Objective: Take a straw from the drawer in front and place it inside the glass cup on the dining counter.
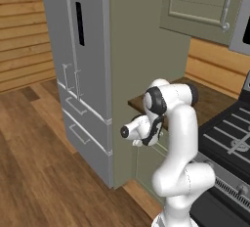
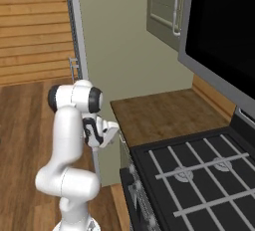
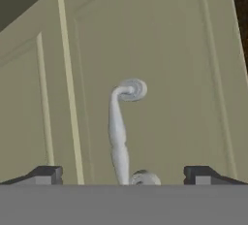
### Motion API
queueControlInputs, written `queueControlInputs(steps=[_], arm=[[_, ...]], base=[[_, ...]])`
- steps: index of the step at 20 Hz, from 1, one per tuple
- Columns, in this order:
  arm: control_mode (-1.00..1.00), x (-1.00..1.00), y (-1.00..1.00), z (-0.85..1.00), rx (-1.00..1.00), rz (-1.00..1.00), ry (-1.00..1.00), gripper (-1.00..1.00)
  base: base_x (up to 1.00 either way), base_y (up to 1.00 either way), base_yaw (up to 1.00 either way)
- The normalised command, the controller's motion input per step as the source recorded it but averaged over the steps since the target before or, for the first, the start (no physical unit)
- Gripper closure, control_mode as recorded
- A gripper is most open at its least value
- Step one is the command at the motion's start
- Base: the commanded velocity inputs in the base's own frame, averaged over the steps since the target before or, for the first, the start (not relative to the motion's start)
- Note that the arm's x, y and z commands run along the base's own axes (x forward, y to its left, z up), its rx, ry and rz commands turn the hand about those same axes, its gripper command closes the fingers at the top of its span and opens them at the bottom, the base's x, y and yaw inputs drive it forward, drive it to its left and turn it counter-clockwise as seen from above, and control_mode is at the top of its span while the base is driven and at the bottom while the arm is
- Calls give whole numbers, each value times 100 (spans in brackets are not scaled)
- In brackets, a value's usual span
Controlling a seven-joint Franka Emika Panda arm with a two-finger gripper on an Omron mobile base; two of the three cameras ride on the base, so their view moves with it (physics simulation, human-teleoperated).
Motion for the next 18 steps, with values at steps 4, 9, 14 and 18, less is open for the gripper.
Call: queueControlInputs(steps=[4,9,14,18], arm=[[-100,42,-8,-47,-7,0,0,-100],[-100,35,-20,-42,-5,1,0,-100],[-100,40,-37,-13,0,2,0,-100],[-100,38,-34,-10,0,2,0,-100]], base=[[0,0,0],[0,0,0],[0,0,0],[0,0,0]])
